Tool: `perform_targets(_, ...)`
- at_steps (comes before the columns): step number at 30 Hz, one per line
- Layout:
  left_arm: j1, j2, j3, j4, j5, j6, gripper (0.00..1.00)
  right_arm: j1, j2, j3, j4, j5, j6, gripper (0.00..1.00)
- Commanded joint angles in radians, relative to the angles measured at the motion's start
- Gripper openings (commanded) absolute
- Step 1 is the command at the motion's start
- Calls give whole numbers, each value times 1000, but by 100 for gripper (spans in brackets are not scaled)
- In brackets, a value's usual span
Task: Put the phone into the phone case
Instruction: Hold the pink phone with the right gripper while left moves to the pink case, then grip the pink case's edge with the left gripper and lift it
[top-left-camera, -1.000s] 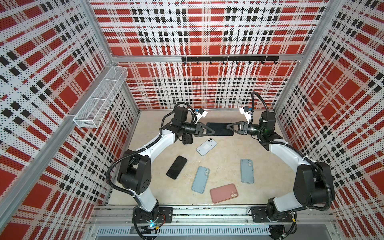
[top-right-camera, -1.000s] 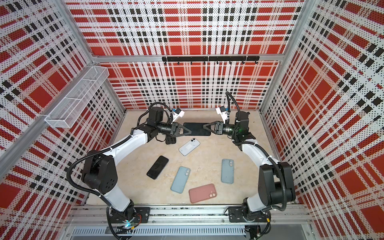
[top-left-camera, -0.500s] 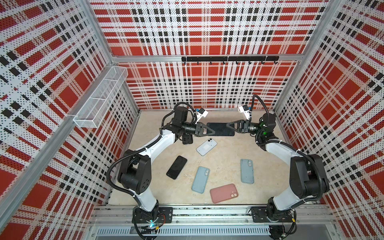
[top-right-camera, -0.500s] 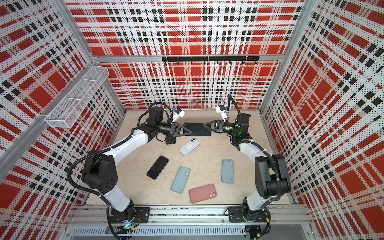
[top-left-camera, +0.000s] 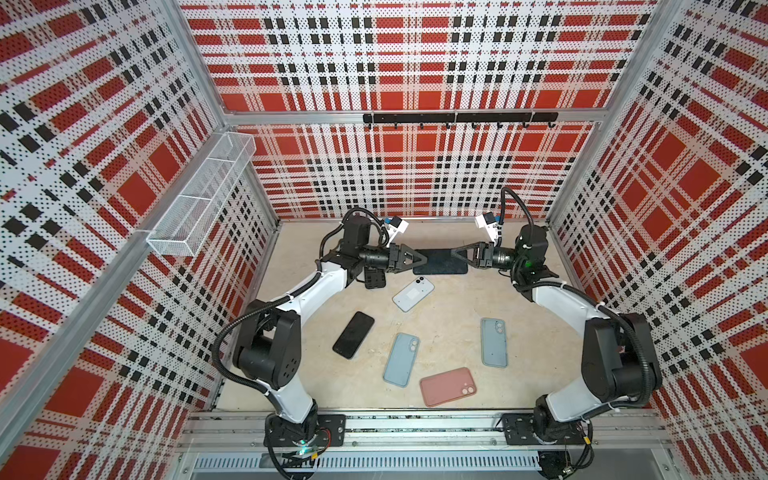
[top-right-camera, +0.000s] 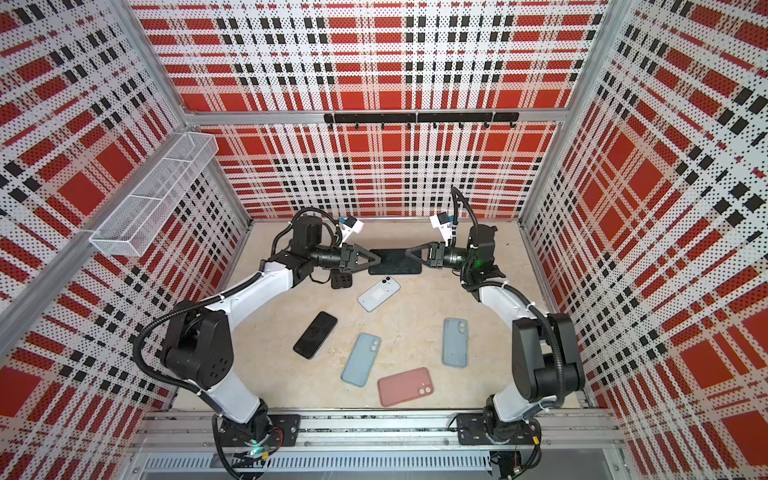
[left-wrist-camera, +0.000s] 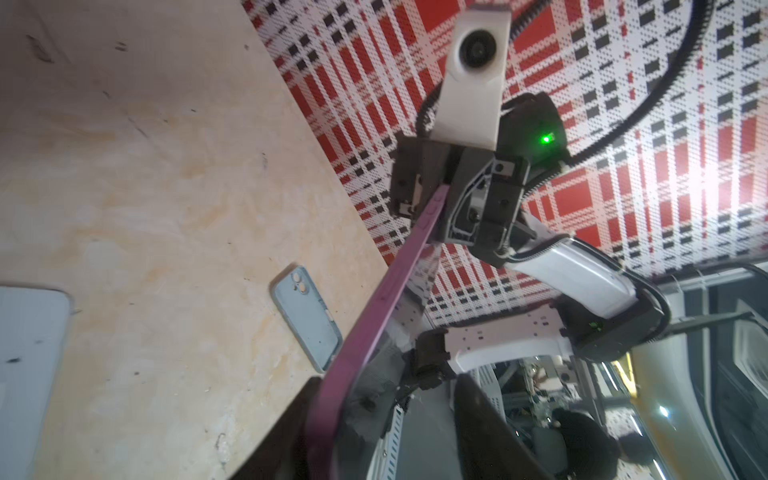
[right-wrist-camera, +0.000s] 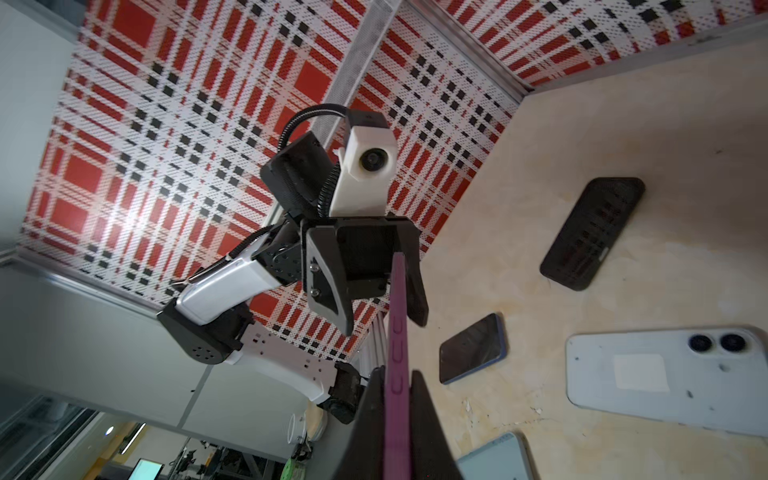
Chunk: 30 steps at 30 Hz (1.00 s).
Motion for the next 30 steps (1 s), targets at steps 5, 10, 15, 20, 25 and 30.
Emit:
perform_targets(5, 15, -206, -13, -289, -373, 198, 64, 3, -137, 103, -516, 337, -383, 0)
perform_targets(10, -266, -209, 56, -721, -855, 366, 64, 3, -214, 97, -703, 644, -419, 0)
perform_targets(15, -532, -171, -68, -789, -967, 158, 63, 3, -297, 89, -845, 874, -457, 0)
perform_targets(20, -735, -114, -125, -774, -1004, 32, 63, 4, -370, 59, -879, 906, -479, 0)
perform_targets(25, -825, -110, -178, -752, -1015, -85, 62, 3, -449, 20, -879, 896, -478, 0)
perform_targets(30, -874, -73, -231, -714, -975, -158, 62, 3, -505, -7, -873, 861, -467, 0)
